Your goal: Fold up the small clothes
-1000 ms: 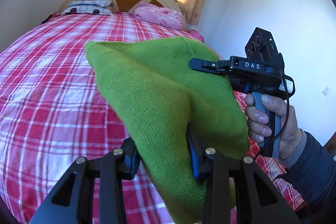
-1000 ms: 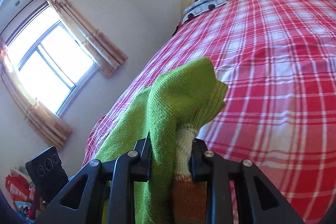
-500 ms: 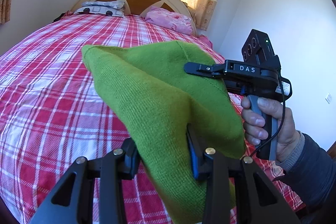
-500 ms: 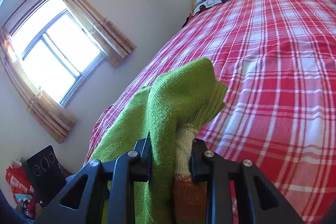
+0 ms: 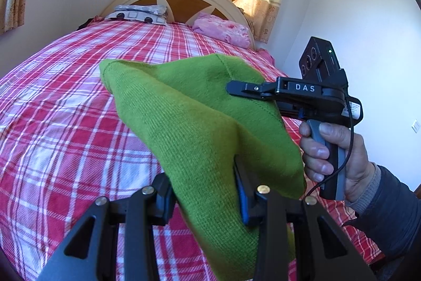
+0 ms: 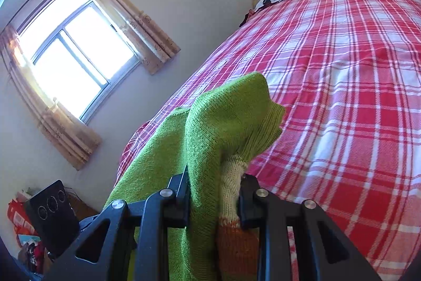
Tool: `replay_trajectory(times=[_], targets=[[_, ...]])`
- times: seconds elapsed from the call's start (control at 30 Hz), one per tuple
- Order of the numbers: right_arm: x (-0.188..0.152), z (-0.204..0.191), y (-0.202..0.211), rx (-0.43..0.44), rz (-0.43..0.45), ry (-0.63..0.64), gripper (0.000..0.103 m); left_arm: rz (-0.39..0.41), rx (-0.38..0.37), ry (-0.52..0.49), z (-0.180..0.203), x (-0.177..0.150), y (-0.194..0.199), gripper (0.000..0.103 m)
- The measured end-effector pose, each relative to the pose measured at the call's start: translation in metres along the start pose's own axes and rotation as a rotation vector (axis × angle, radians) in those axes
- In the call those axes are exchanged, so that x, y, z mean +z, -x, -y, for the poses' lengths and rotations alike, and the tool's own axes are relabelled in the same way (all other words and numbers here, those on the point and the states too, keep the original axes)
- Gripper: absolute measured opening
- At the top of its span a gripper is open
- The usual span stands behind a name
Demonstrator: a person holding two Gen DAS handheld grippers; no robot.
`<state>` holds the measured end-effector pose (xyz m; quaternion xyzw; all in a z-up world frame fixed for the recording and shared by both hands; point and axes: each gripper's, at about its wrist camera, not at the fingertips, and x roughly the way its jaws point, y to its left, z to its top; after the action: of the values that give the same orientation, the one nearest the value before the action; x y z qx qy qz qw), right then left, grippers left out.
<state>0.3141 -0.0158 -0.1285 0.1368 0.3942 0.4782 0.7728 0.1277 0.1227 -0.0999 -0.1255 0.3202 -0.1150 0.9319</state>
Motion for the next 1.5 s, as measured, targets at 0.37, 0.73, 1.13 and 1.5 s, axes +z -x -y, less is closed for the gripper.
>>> replay_trajectory(times=[0.37,0.73,1.13,1.5], targets=[[-0.008,-0.028,-0.036,0.037,-0.052,0.029,0.026,0.012,0.051,0.037,-0.025,-0.014,0.022,0.038],[-0.019,-0.042,-0.067,0.055,-0.104,0.039,0.026,0.011,0.082,0.058,-0.041,-0.029,0.03,0.038],[-0.025,-0.063,-0.092,0.068,-0.149,0.066,0.026,0.022,0.102,0.09,-0.055,-0.042,0.045,0.038],[-0.032,-0.055,-0.115,0.052,-0.199,0.051,0.026,-0.019,0.107,0.112,-0.068,-0.063,0.038,0.039]])
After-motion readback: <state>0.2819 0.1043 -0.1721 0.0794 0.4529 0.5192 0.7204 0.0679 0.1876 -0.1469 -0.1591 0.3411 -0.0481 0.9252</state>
